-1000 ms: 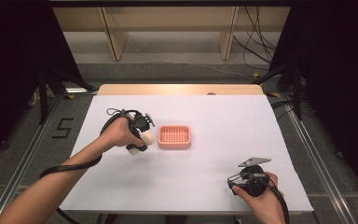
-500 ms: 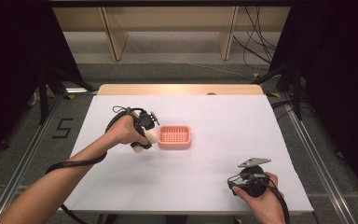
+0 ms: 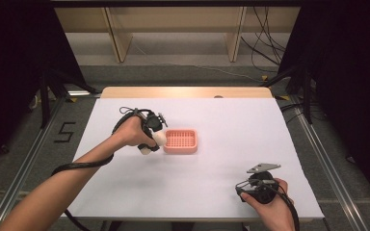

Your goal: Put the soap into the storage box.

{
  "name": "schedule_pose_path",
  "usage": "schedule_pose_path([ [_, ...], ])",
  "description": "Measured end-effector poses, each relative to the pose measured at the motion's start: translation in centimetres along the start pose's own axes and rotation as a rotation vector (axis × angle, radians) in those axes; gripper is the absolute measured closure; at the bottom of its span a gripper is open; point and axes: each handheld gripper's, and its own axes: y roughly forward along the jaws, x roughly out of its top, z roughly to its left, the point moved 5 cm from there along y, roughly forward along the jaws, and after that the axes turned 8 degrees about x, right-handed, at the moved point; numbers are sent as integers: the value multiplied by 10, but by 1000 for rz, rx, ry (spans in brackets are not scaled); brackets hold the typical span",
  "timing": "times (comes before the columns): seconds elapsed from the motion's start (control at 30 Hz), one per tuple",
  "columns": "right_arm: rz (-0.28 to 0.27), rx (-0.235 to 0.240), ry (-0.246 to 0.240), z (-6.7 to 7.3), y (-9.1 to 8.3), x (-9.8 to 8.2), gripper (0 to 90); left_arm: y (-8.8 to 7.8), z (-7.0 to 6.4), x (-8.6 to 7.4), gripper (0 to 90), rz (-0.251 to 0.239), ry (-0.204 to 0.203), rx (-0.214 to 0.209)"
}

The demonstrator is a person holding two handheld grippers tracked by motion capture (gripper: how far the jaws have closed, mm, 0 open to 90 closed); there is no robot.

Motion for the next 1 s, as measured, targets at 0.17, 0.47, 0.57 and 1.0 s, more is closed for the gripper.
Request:
schedule_pose_path([
  [0.17,2,1,2,0,0,0,359,0,0,3,494,-3,6,0],
  [0.47,0,1,1,0,0,0,359,5,1,8,494,-11,-1,2],
  [0.57,8,3,17,1,0,-1,358,5,1,9,494,-10,-3,-2],
  [1.0,1,2,-3,0,0,-1,358,6,3,15,494,-10,5,5],
])
